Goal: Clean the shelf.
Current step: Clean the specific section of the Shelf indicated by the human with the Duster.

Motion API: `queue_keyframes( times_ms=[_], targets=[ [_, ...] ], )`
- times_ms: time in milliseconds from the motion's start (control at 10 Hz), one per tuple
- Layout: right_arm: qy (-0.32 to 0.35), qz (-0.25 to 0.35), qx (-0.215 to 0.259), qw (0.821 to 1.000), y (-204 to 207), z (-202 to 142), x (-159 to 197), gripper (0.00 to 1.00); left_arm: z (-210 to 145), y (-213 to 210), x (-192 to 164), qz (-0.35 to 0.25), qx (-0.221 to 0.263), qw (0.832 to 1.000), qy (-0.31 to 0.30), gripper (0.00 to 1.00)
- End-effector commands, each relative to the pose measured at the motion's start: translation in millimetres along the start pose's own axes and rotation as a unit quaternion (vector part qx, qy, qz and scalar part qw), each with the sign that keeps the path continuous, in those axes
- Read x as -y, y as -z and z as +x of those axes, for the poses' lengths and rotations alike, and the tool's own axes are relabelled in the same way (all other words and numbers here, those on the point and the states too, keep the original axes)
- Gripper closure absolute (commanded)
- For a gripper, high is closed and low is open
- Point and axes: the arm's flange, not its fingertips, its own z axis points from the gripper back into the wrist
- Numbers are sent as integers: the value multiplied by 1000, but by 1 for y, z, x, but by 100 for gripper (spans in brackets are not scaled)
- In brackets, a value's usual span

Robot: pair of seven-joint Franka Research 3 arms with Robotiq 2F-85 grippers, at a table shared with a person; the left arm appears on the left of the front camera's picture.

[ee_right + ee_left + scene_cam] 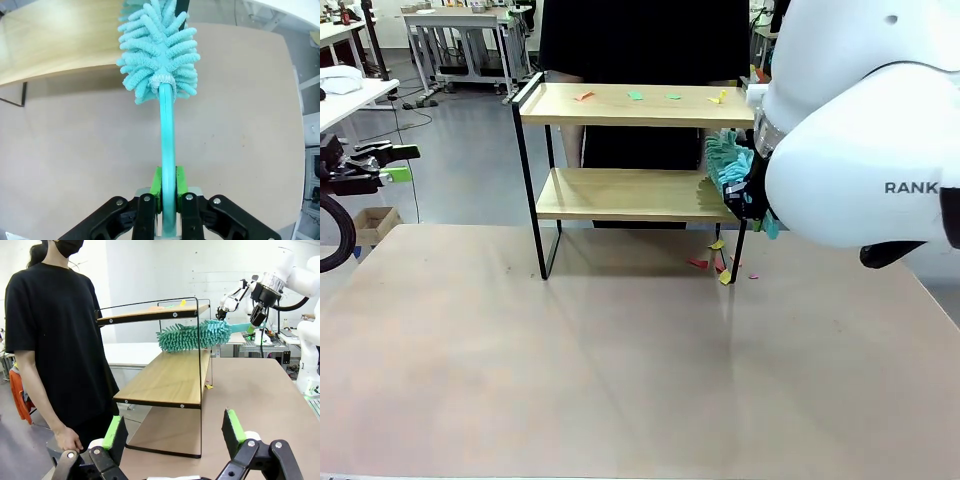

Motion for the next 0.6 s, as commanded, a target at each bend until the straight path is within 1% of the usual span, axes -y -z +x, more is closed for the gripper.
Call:
queue_keyframes(
  times_ms=[0,100,500],
  targets=[
    [-12,25,28,999,-14,-2,4,87,2,0,1,-2,-1,1000,6,0],
    [-23,51,46,997,-26,-4,13,87,2,0,1,-2,-1,1000,6,0],
    [-71,140,32,987,-50,-4,51,87,2,0,1,-2,-1,1000,6,0]
  ],
)
